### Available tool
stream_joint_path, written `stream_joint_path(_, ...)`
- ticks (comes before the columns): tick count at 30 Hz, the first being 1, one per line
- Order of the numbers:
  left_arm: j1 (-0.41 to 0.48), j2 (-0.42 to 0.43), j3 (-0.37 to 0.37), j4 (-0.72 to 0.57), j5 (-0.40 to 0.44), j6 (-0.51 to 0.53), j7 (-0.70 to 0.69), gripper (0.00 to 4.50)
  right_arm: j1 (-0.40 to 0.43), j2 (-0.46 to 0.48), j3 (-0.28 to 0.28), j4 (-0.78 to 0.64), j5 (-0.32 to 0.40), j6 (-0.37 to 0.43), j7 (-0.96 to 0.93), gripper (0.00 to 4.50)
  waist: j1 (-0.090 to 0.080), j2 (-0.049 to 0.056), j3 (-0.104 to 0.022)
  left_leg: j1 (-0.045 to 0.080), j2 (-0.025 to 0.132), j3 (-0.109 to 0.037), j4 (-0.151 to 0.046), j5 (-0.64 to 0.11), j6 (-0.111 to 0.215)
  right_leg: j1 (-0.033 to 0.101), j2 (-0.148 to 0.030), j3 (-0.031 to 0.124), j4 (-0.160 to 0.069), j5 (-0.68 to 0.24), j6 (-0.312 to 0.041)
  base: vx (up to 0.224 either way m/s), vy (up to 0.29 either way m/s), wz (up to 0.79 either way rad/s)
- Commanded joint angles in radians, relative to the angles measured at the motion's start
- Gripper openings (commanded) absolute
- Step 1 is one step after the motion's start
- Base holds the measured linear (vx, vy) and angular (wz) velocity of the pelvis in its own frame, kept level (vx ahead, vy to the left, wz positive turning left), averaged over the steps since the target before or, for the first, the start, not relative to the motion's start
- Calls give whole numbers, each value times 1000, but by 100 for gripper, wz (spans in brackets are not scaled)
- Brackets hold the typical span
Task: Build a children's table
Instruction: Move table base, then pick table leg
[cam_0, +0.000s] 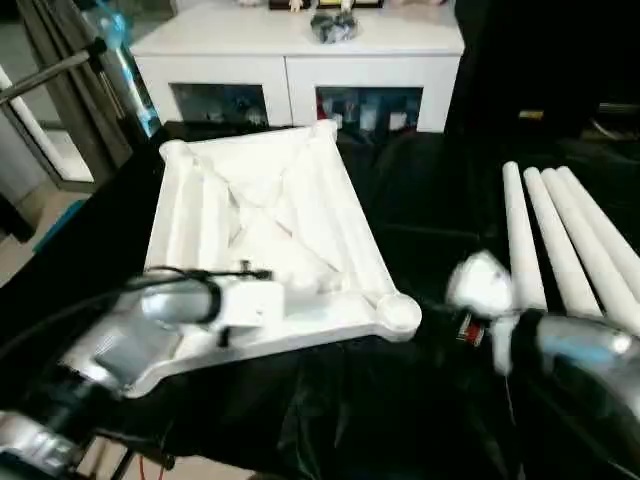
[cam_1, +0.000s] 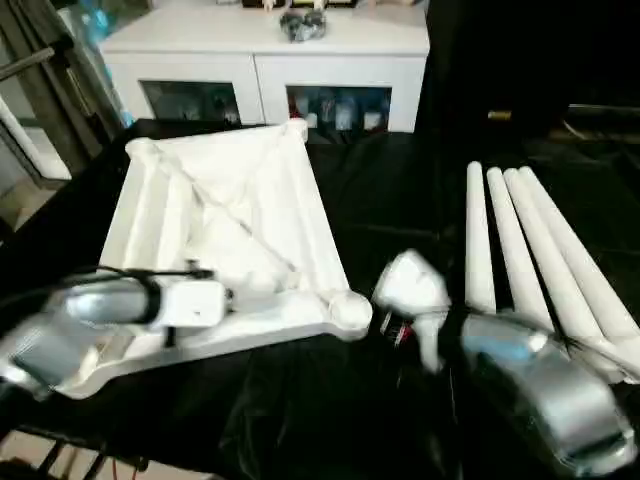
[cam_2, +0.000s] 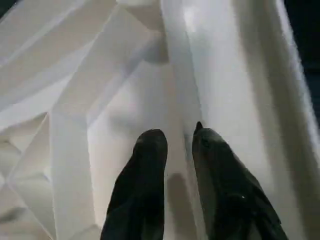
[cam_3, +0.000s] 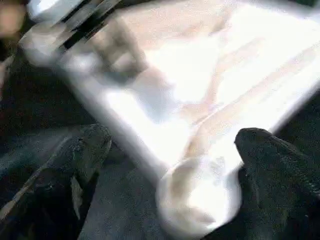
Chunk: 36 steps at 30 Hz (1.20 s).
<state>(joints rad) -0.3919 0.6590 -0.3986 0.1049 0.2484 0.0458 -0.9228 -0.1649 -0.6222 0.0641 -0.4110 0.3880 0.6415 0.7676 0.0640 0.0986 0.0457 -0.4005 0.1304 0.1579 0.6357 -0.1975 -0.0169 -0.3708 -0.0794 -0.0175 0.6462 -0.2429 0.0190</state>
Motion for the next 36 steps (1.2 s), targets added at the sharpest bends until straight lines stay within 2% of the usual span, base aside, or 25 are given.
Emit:
stream_joint_path(1, 23, -22, 91, -86, -126, 97, -16, 139, -57, 48, -44, 42, -31, 117, -128, 450, -4, -17, -59, 29, 81, -39, -95, -191, 31, 21, -71, 29, -66, -41, -288, 0, 0, 0)
stream_joint_path(2, 32, -48, 124, -124, -191, 143, -7, 143, -89, 71, -54, 74, -64, 193, -198, 450, -8, -23, -57, 28, 80, -38, -98, -188, 32, 20, -67, 27, -72, -50, -289, 0, 0, 0)
stream_joint_path(3, 37, -76, 146, -159, -243, 184, 3, 151, -122, 96, -65, 110, -82, 270, -252, 450, -8, -19, -58, 29, 78, -39, -95, -183, 23, 19, -67, 26, -67, -52, -295, 0, 0, 0)
stream_joint_path(4, 40, -92, 157, -182, -273, 210, 9, 165, -142, 112, -73, 131, -86, 317, -286, 450, -7, -18, -57, 35, 77, -35, -94, -207, 3, 14, -64, 28, -71, -82, -297, 0, 0, 0)
stream_joint_path(5, 45, -115, 154, -213, -301, 241, 8, 174, -167, 137, -85, 158, -96, 370, -326, 450, -6, -27, -55, 34, 77, -33, -96, -211, 0, 14, -63, 29, -76, -92, -292, 0, 0, 0)
stream_joint_path(7, 52, -138, 149, -245, -321, 270, 0, 179, -193, 167, -104, 187, -102, 423, -373, 450, -5, -28, -57, 28, 76, -32, -96, -198, -5, 21, -67, 31, -75, -91, -270, 0, 0, 0)
stream_joint_path(8, 56, -149, 145, -260, -329, 284, -4, 181, -207, 185, -119, 203, -107, 453, -400, 450, -7, -35, -56, 27, 76, -30, -96, -184, -4, 21, -66, 33, -75, -80, -265, 0, 0, 0)
stream_joint_path(9, 68, -178, 127, -291, -339, 317, -6, 189, -237, 221, -162, 244, -127, 521, -463, 450, -6, -33, -58, 24, 74, -31, -95, -171, 0, 24, -68, 33, -73, -73, -261, 0, 0, 0)
stream_joint_path(10, 77, -193, 117, -308, -343, 331, 0, 201, -247, 234, -187, 264, -143, 544, -497, 450, -8, -35, -61, 24, 73, -27, -92, -118, 7, 23, -66, 33, -72, -45, -257, 0, 0, 0)
stream_joint_path(14, 114, -226, 109, -385, -390, 412, 23, 238, -268, 255, -265, 295, -171, 588, -573, 450, -7, -37, -64, 21, 73, -21, -88, -70, 18, 25, -62, 34, -71, 7, -242, 0, 0, 0)
stream_joint_path(15, 117, -227, 109, -394, -402, 420, 21, 238, -274, 258, -277, 296, -171, 588, -580, 450, -5, -32, -64, 23, 71, -21, -86, -64, 21, 25, -61, 33, -70, 15, -242, 0, 0, 0)
stream_joint_path(16, 124, -224, 113, -427, -446, 463, 18, 248, -304, 263, -314, 304, -179, 605, -613, 450, -6, -31, -64, 24, 71, -18, -85, -69, 21, 23, -61, 34, -72, 10, -243, 0, 0, 0)
stream_joint_path(21, 119, -219, 107, -430, -436, 460, 6, 280, -324, 237, -324, 321, -202, 628, -637, 450, -8, -33, -59, 28, 73, -16, -90, -101, 9, 23, -56, 35, -80, -54, -229, 0, 0, 0)
stream_joint_path(23, 117, -222, 106, -434, -428, 468, 5, 288, -333, 231, -335, 333, -216, 639, -656, 450, -8, -36, -60, 27, 73, -15, -89, -92, 4, 24, -55, 35, -79, -46, -226, 0, 0, 0)
stream_joint_path(26, 109, -215, 96, -446, -437, 485, 1, 288, -344, 205, -335, 365, -231, 637, -667, 450, -7, -34, -60, 28, 73, -14, -89, -91, -1, 24, -56, 36, -79, -43, -227, 0, 0, 0)
stream_joint_path(27, 108, -216, 95, -448, -447, 497, 6, 288, -349, 206, -342, 375, -230, 644, -670, 450, -8, -31, -61, 28, 72, -14, -88, -86, -3, 24, -55, 35, -76, -34, -228, 0, 0, 0)
stream_joint_path(28, 107, -216, 95, -450, -453, 505, 10, 288, -352, 206, -345, 382, -228, 647, -672, 450, -9, -33, -62, 28, 71, -14, -87, -83, -1, 24, -54, 35, -76, -24, -231, 0, 0, 0)
stream_joint_path(30, 109, -213, 84, -459, -457, 513, 18, 288, -351, 193, -324, 418, -215, 665, -644, 450, -9, -28, -62, 27, 72, -15, -86, -79, 2, 26, -55, 35, -75, -9, -235, 0, 0, 0)
stream_joint_path(34, 107, -215, 79, -458, -454, 510, 17, 288, -354, 204, -324, 448, -190, 668, -613, 450, -9, -32, -62, 25, 72, -14, -84, -77, 18, 29, -56, 34, -75, 5, -249, 0, 0, 0)
stream_joint_path(35, 103, -220, 79, -455, -458, 514, 14, 288, -356, 208, -316, 470, -180, 669, -599, 450, -10, -35, -62, 25, 73, -13, -84, -77, 20, 29, -55, 34, -76, 4, -250, 0, 0, 0)
stream_joint_path(36, 101, -222, 79, -454, -460, 517, 12, 288, -357, 208, -311, 480, -175, 669, -590, 450, -9, -33, -63, 26, 73, -13, -83, -76, 22, 29, -56, 34, -75, 1, -255, 0, 0, 0)
